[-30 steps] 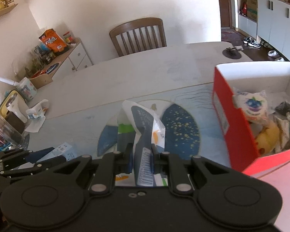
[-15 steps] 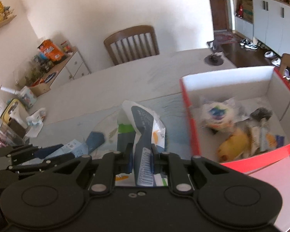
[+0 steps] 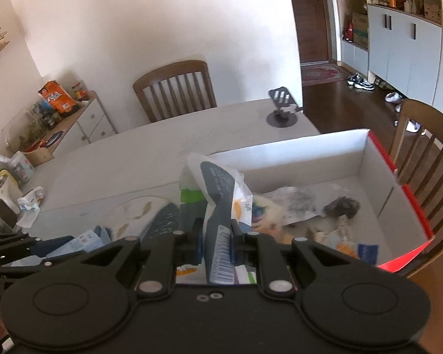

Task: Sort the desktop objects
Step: 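Lift and carry the carton and bag over the red shoebox, then lower both items into the box and open both grippers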

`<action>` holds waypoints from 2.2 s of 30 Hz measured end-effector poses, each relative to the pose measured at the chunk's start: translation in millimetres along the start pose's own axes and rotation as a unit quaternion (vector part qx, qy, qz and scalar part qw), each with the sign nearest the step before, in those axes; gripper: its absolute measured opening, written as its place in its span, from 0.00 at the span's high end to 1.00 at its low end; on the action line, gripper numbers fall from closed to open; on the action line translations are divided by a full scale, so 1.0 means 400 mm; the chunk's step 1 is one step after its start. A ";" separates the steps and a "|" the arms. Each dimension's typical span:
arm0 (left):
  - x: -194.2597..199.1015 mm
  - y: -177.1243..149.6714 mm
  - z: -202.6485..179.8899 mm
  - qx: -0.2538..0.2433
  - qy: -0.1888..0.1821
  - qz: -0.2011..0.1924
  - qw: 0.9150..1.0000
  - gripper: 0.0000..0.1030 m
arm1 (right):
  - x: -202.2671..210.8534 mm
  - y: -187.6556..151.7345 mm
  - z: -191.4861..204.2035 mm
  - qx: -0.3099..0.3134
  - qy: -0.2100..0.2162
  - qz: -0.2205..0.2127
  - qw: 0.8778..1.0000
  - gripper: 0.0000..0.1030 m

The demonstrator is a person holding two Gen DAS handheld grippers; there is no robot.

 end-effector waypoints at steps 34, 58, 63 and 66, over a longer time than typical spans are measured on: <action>-0.278 0.105 -0.303 -0.097 -0.098 0.028 0.990 0.71 | -0.061 0.043 -0.313 -0.010 -0.089 0.002 0.996 0.85; -0.440 0.063 -0.367 -0.147 -0.107 0.075 0.980 0.71 | -0.228 0.032 -0.363 0.021 -0.104 0.046 0.993 0.85; -0.457 0.048 -0.379 -0.153 -0.111 0.087 0.978 0.71 | -0.249 0.019 -0.374 0.023 -0.105 0.057 0.993 0.85; -0.464 0.041 -0.382 -0.150 -0.113 0.094 0.978 0.71 | -0.262 0.017 -0.377 0.022 -0.106 0.061 0.992 0.83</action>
Point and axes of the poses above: each gripper's, at about its wrist camera, not at the fingertips, and x roughly against the way its jaws point, z to its left, y to its top, the point moved 8 cm from there along -x, roughly the way its jaws point, and after that the axes turned 7 degrees about -z, right-handed, at the moved point
